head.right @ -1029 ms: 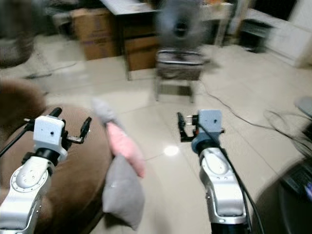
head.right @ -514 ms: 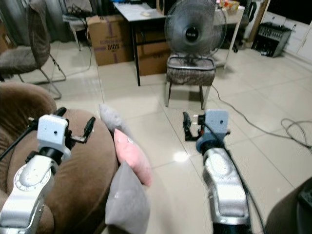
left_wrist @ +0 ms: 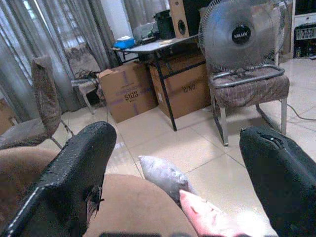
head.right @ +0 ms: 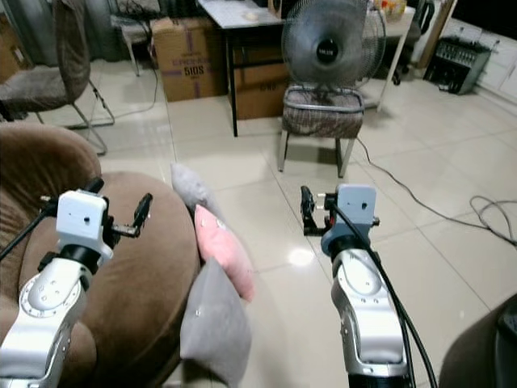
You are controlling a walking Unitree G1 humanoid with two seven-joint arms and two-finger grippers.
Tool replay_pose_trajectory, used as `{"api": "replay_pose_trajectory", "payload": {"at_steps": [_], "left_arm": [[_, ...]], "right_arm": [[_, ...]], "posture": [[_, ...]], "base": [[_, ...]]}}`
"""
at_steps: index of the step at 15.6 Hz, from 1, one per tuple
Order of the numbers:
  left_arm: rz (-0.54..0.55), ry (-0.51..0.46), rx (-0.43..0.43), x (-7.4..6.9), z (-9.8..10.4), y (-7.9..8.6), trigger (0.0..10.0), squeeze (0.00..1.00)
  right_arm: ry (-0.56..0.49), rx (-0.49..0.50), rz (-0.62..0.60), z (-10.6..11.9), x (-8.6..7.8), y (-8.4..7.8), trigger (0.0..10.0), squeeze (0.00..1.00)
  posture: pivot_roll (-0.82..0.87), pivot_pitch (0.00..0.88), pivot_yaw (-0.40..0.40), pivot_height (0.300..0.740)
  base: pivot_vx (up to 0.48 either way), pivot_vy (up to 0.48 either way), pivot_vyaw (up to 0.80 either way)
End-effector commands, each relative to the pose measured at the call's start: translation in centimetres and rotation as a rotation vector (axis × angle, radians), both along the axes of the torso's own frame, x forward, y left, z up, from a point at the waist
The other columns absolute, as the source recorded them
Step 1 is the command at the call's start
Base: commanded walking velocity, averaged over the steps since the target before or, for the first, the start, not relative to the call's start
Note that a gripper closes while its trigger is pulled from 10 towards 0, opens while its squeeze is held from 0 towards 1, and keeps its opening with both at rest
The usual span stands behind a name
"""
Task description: Move the pillow to the sofa from floor
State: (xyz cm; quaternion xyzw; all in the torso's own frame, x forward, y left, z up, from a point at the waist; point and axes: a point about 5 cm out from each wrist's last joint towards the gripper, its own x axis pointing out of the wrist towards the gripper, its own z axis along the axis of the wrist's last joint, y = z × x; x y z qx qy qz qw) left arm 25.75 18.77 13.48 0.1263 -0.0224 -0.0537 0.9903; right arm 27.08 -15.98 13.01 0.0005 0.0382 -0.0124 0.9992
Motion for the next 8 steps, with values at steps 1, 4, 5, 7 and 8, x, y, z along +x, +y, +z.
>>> {"api": "replay_pose_trajectory", "payload": {"at_steps": [1,4,5,7,8], "left_arm": [[0.005,-0.003,0.007,0.0,0.09,0.14,10.0,0.0],[0.005,0.001,0.001,-0.01,0.04,0.08,10.0,0.0],[0.004,0.005,-0.003,-0.04,-0.03,0.04,10.0,0.0],[-0.003,0.009,-0.007,-0.03,-0.06,-0.06,10.0,0.0],[-0.012,0.007,-0.008,-0.01,-0.03,-0.14,10.0,0.0]], "right_arm": [[-0.014,0.0,-0.006,0.16,0.07,-0.07,10.0,0.0],[-0.013,0.0,-0.006,0.15,0.08,-0.03,10.0,0.0],[-0.015,0.0,-0.003,0.16,0.09,-0.01,10.0,0.0],[-0.016,-0.001,0.002,0.2,0.12,0.04,10.0,0.0],[-0.016,-0.003,0.004,0.21,0.13,0.04,10.0,0.0]], "posture": [[-0.08,0.0,0.031,0.646],[-0.09,0.0,0.031,0.616],[-0.09,0.0,0.031,0.612],[-0.09,0.0,0.03,0.612],[-0.09,0.0,0.029,0.612]], "base": [[0.0,0.0,0.0],[0.0,0.0,0.0],[0.0,0.0,0.0],[0.0,0.0,0.0],[0.0,0.0,0.0]]}}
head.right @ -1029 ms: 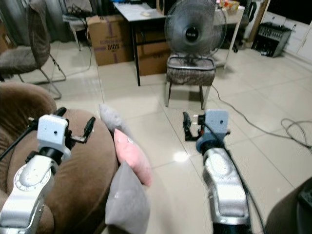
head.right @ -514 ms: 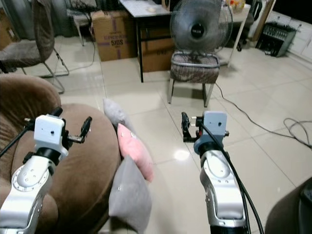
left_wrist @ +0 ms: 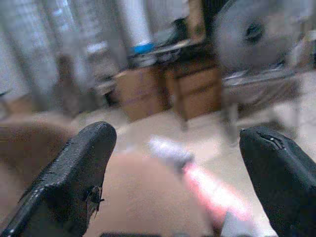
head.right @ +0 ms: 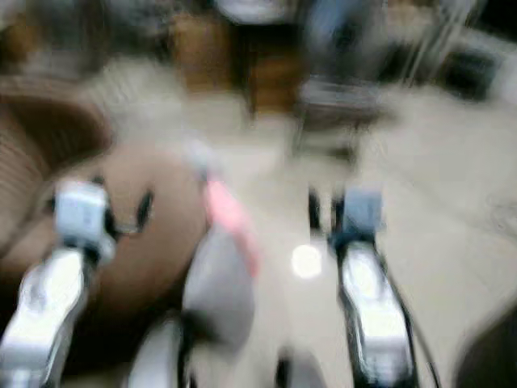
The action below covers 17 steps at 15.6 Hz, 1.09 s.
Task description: Move the pillow to the sofa from floor
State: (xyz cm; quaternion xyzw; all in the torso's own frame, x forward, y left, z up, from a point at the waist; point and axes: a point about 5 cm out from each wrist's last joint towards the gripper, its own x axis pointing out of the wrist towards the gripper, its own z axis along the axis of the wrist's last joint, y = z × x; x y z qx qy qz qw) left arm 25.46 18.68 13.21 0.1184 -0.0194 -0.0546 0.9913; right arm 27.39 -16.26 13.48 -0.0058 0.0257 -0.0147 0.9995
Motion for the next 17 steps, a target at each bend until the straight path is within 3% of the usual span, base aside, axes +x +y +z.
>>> {"api": "replay_pose_trajectory", "payload": {"at_steps": [1,6,9,17], "left_arm": [[-0.017,-0.004,0.004,0.29,0.25,-0.13,10.0,0.0],[-0.05,0.015,-0.001,0.19,-0.03,-0.51,10.0,0.0],[-0.06,0.023,0.007,0.19,-0.23,-0.66,10.0,0.0],[-0.067,0.04,0.019,0.17,-0.54,-0.7,10.0,0.0]], "right_arm": [[0.009,0.01,0.009,-0.25,-0.18,0.3,10.0,0.0],[0.028,0.016,0.004,-0.47,-0.16,0.24,10.0,0.0],[0.03,0.015,0.004,-0.56,-0.17,0.18,10.0,0.0],[0.03,-0.008,0.017,-0.65,-0.21,0.0,10.0,0.0]], "posture": [[-0.09,0.0,0.028,0.612],[-0.09,0.0,0.025,0.612],[-0.08,0.0,0.02,0.612],[-0.08,0.0,0.016,0.612]], "base": [[0.0,0.0,0.0],[0.231,0.0,0.0],[0.349,0.0,-0.68],[0.348,0.0,0.0]]}}
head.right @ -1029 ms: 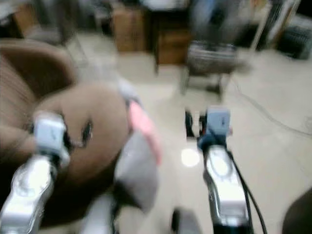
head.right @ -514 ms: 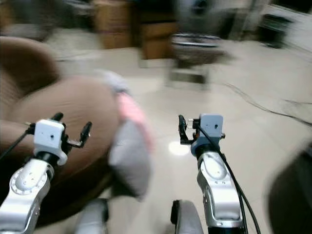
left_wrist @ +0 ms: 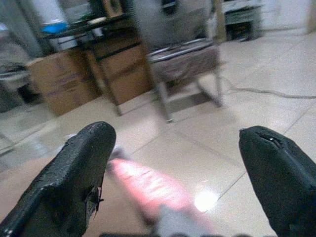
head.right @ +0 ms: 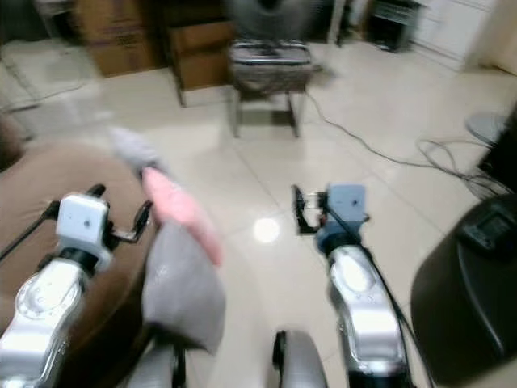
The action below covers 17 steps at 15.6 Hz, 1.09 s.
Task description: Move the pillow to the sofa from floor
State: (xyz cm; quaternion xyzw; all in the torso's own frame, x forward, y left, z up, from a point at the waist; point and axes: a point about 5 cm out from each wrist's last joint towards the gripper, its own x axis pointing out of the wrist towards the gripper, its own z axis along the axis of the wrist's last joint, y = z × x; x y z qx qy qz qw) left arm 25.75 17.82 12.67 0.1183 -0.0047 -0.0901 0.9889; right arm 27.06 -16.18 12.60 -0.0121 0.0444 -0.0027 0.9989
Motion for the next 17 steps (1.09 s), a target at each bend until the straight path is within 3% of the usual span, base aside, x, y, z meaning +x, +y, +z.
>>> {"api": "replay_pose_trajectory", "payload": {"at_steps": [1,7,12,14,17], "left_arm": [[0.001,0.005,0.018,-0.1,0.0,0.2,10.0,0.0],[0.03,0.05,0.025,0.0,-0.5,0.6,10.0,0.0],[0.064,0.104,0.022,0.8,-0.9,1.4,10.0,0.0],[0.023,0.223,0.055,1.4,-2.1,1.3,10.0,0.0],[-0.003,0.311,0.084,2.4,-3.7,1.2,10.0,0.0]], "right_arm": [[-0.009,0.003,-0.005,0.2,0.1,-0.1,10.0,0.0],[0.009,-0.003,0.061,0.1,0.2,0.2,10.0,0.0],[0.037,-0.01,0.088,-0.2,0.1,0.0,10.0,0.0],[0.055,-0.015,0.092,-0.5,-0.2,-0.3,10.0,0.0],[0.091,-0.025,0.111,-1.0,-0.4,-0.3,10.0,0.0]], "posture": [[-0.08,0.0,0.015,0.612],[-0.08,0.0,0.018,0.612],[-0.08,0.0,0.021,0.572],[-0.08,0.0,0.017,0.552],[-0.09,0.0,0.017,0.522]], "base": [[0.341,0.0,0.0],[0.148,0.0,0.0],[0.0,0.0,0.0],[0.0,0.0,0.0],[0.0,0.0,0.0]]}}
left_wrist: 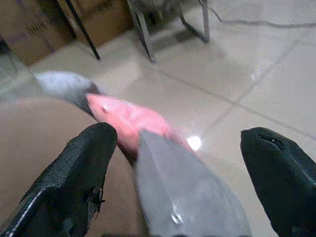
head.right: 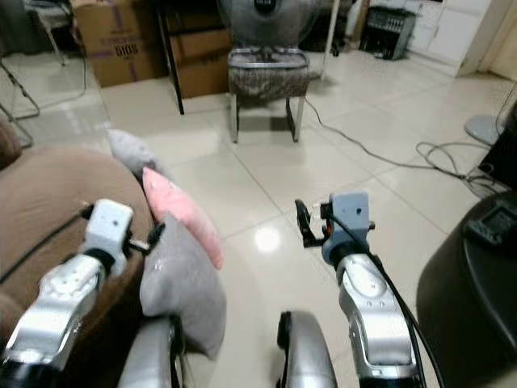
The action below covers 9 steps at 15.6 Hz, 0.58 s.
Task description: Move the pillow to the sofa from floor
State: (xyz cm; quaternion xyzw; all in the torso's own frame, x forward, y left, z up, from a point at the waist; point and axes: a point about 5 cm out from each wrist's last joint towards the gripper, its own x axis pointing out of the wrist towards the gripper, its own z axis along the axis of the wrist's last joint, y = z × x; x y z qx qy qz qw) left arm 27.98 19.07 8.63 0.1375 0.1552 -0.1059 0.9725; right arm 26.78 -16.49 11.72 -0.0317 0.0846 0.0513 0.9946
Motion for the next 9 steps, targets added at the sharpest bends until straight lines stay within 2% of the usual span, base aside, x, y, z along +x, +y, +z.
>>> {"api": "replay_pose_trajectory", "payload": {"at_steps": [1,2,3,4,5,6,7,8,9], "left_arm": [[-0.005,0.008,-0.006,0.4,0.1,0.0,10.0,0.0],[-0.007,0.025,-0.006,0.8,-0.1,-0.1,10.0,0.0],[-0.008,0.069,-0.068,1.1,-0.6,-0.4,10.0,0.85],[-0.008,0.112,-0.129,1.5,-1.1,-0.7,10.0,1.0],[-0.002,0.133,-0.133,1.8,-1.6,-0.9,10.0,1.0],[0.014,0.144,-0.115,2.0,-2.1,-0.8,10.0,1.0],[0.05,0.182,-0.062,2.3,-3.1,-0.6,10.0,1.0],[0.057,0.199,-0.063,2.3,-3.5,-0.5,10.0,0.99],[0.067,0.233,-0.089,2.4,-4.2,-0.6,10.0,0.32]], "right_arm": [[0.023,0.0,0.013,-0.2,-0.2,0.0,10.0,0.0],[0.039,-0.007,0.038,-0.4,-0.2,0.0,10.0,0.0],[0.063,-0.006,0.075,-0.6,-0.4,-0.1,10.0,0.0],[0.083,-0.002,0.13,-0.7,-0.6,0.0,10.0,0.17],[0.083,0.008,0.189,-0.6,-0.7,0.1,10.0,1.0],[0.077,0.008,0.226,-0.4,-0.8,0.2,10.0,1.0],[0.039,-0.03,0.334,0.4,-0.9,0.5,10.0,1.0],[0.042,-0.015,0.387,0.6,-1.0,0.6,10.0,1.0],[0.063,-0.003,0.452,0.7,-1.0,0.7,10.0,1.0]], "posture": [[-0.09,0.0,0.016,0.512],[-0.09,0.0,0.016,0.512],[-0.09,0.0,0.019,0.512],[-0.1,0.0,0.022,0.512],[-0.11,0.0,0.024,0.512],[-0.12,0.0,0.023,0.512],[-0.14,0.0,0.019,0.512],[-0.14,0.0,0.015,0.512],[-0.15,0.0,0.01,0.512]], "base": [[0.0,0.0,0.0],[0.0,0.0,0.0],[0.0,0.0,0.0],[0.0,0.0,0.0],[0.0,0.0,0.0],[0.0,0.0,0.0],[0.0,0.0,0.0],[0.0,0.0,0.0],[0.0,0.0,0.0]]}}
